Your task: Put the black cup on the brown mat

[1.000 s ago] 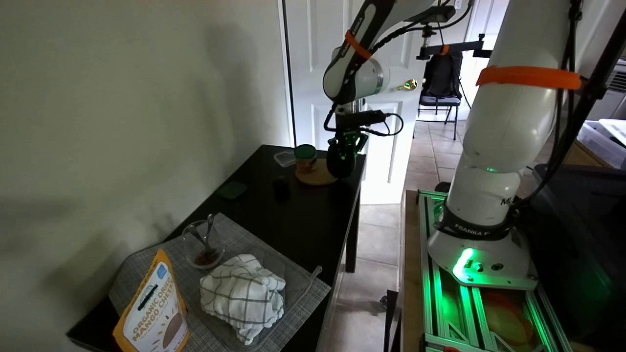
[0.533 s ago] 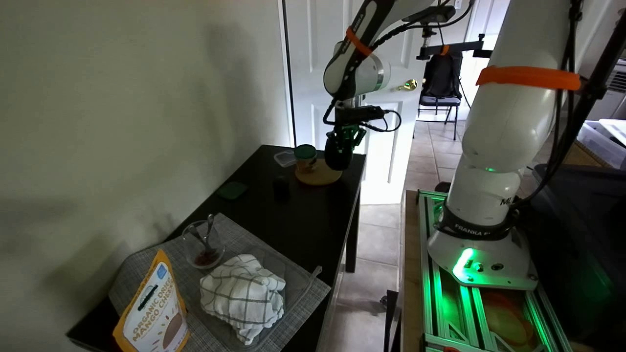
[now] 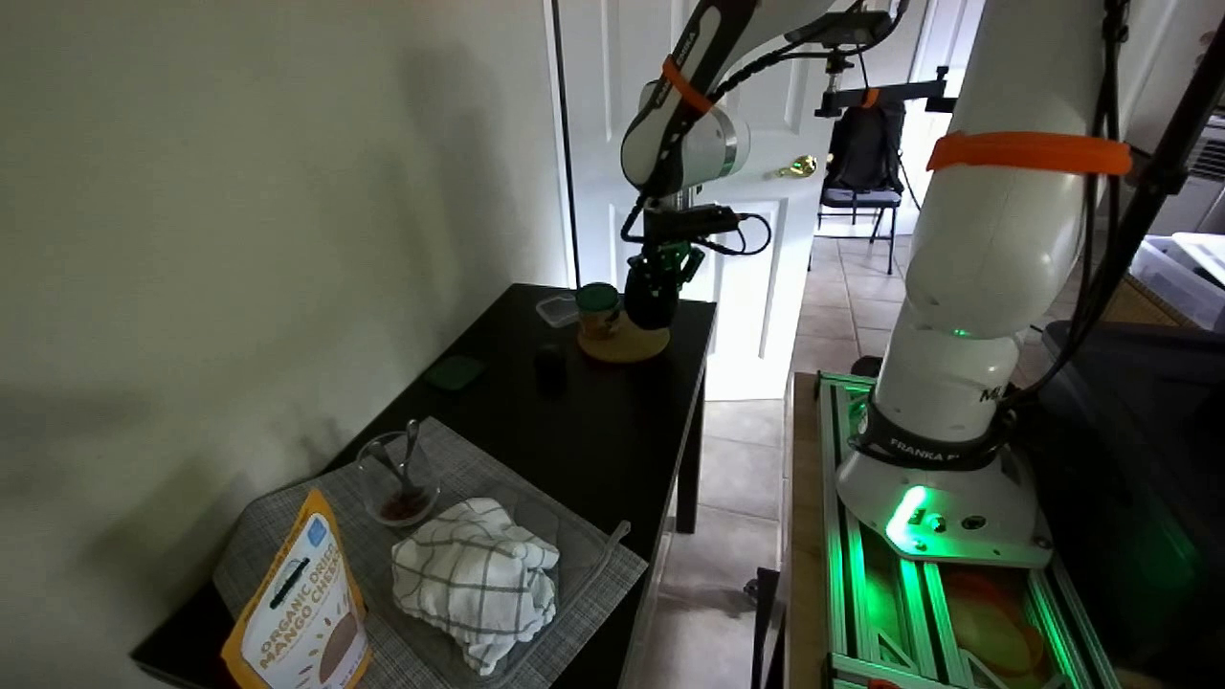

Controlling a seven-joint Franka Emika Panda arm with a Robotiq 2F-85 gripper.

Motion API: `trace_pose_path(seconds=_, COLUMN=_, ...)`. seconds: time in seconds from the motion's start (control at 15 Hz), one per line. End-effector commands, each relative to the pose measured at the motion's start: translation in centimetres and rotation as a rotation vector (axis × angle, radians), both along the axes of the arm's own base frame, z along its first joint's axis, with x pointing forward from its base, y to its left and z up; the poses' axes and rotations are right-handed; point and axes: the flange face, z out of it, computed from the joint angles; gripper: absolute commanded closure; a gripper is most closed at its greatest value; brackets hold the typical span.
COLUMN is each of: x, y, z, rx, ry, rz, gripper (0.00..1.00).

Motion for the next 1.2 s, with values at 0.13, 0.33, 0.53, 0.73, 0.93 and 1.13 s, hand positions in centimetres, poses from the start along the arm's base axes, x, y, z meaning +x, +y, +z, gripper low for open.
trace_pose_path(seconds=0.13, x=2.2, y=0.0, z=0.3, rx=-0.034, ry=-0.046, rz=0.006, gripper=0.94)
trace_pose_path(seconds=0.33, x=2.9, y=0.6, z=0.1, rx=-0.023, ry=-0.047, rz=0.022, gripper=0.94)
trace_pose_path(seconds=0.53, x=3.3, y=1.6, z=-0.5, rx=-0.013, ry=-0.039, rz=0.037, gripper=0.94)
trace_pose_path(seconds=0.73, x=3.4, y=2.4, z=-0.9, rx=-0.004, ry=-0.028, rz=0.047, gripper=0.94)
trace_pose_path(seconds=0.93, x=3.2, y=2.8, z=-1.6, rx=-0.001, ry=-0.009, rz=0.047, gripper=0.94)
trace_pose_path(seconds=1.13, x=2.9, y=2.9, z=-2.1, rx=0.003, ry=0.003, rz=0.039, gripper=0.94)
